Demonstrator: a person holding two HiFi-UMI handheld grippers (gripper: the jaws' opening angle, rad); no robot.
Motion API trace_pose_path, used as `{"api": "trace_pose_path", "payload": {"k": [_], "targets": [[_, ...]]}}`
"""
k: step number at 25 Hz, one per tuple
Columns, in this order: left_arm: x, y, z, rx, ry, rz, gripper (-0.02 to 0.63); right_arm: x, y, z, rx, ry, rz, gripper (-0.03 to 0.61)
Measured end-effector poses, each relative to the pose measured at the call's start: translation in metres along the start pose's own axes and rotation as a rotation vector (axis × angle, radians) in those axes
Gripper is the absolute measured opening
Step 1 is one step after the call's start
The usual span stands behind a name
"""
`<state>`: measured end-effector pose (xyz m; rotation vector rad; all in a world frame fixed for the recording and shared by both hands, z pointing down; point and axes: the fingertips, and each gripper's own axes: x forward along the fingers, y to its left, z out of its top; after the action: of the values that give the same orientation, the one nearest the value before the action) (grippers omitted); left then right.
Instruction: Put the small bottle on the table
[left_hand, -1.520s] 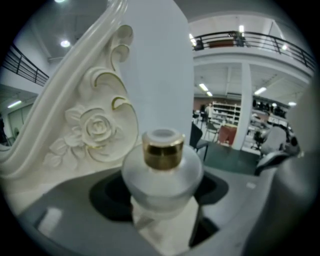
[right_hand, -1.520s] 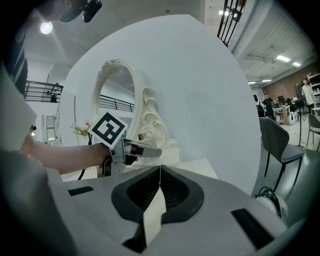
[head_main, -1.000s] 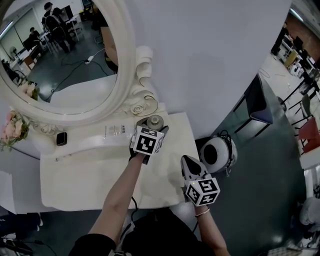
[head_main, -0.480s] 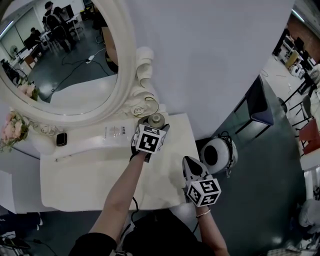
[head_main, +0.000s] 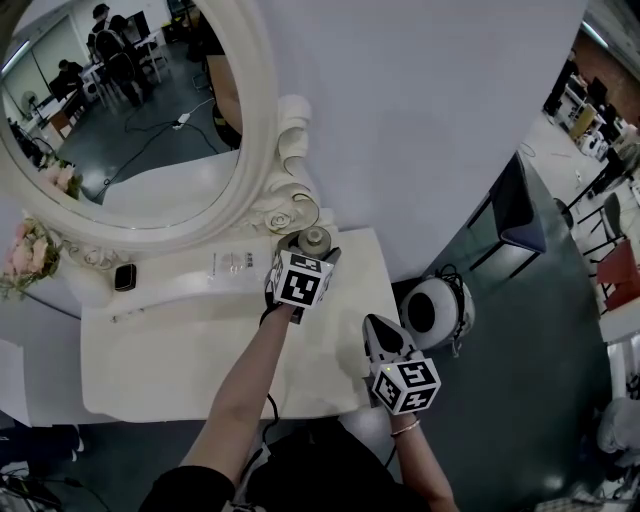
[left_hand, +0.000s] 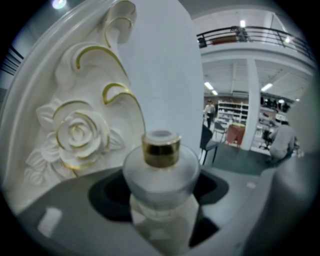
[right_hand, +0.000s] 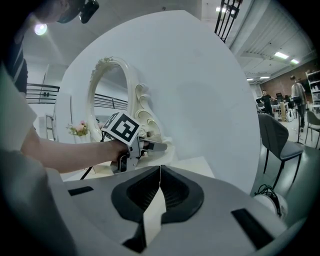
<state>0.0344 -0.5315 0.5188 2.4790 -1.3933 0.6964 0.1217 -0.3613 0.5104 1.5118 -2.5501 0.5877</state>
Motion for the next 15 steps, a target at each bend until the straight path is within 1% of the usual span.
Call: {"api": "trace_pose_path", "payload": {"k": [3,12,15], "targets": [[-0.005,0.0,0.001,-0.007,-0.023,0.006,0.344,-0.002,0.002,0.0,-0.005,0.002,0.001,0.005],[-0.028,-0.001,-0.004,-0.015,-0.056,0.006,0.339,-0.01,0.008,0.0,-0.013,-0.006,-0.009,0.005],[-0.04,-0.005,-0.006,-0.034,-0.062,0.002,0.331,-0.013,0.013,-0.002,-0.013,-0.009,-0.01,0.005]]}}
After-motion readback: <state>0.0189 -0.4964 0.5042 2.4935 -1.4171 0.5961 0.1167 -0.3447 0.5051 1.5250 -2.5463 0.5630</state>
